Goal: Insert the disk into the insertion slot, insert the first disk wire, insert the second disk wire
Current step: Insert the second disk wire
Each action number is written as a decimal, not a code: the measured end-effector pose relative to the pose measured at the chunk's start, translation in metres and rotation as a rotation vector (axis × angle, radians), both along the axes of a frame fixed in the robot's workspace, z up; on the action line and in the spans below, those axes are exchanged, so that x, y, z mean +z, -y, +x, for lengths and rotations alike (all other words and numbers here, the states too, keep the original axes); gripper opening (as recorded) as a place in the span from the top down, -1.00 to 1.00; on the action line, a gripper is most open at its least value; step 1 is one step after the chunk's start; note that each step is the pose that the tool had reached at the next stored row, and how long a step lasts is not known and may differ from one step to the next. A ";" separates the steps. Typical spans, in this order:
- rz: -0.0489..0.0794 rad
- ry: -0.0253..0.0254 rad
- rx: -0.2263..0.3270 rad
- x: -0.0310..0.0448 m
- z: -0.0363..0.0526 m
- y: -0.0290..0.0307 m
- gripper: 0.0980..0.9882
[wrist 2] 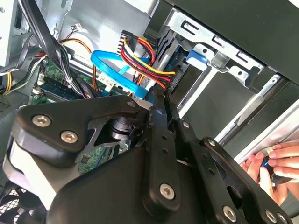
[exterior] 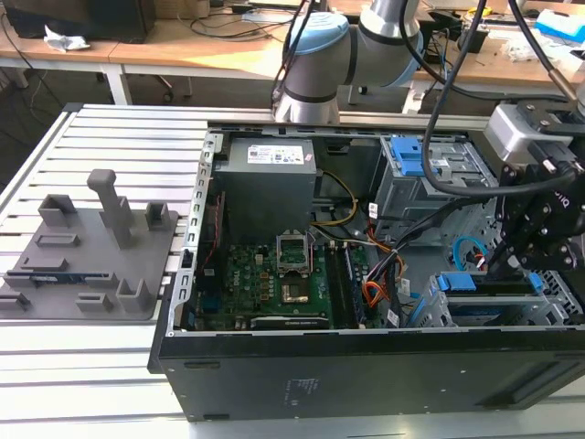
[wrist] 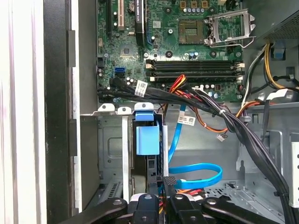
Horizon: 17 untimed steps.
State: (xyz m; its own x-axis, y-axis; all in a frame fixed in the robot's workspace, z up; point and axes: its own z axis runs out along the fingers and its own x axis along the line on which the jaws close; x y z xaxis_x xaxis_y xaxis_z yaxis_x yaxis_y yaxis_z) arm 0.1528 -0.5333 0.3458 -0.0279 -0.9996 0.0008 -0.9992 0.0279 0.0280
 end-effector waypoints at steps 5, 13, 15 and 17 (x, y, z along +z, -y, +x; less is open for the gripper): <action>0.000 0.0000 -0.003 -0.0013 0.0001 0.0014 0.86; -0.001 0.0000 -0.005 -0.0059 0.0002 0.0026 0.86; -0.001 0.0000 -0.005 -0.0078 0.0002 0.0030 0.86; -0.001 0.0000 -0.005 -0.0087 0.0002 0.0033 0.86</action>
State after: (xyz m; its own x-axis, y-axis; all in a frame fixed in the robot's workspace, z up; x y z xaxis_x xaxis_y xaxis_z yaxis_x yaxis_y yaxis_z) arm 0.1529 -0.5366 0.3371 -0.0330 -0.9995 0.0013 -0.9991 0.0330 0.0279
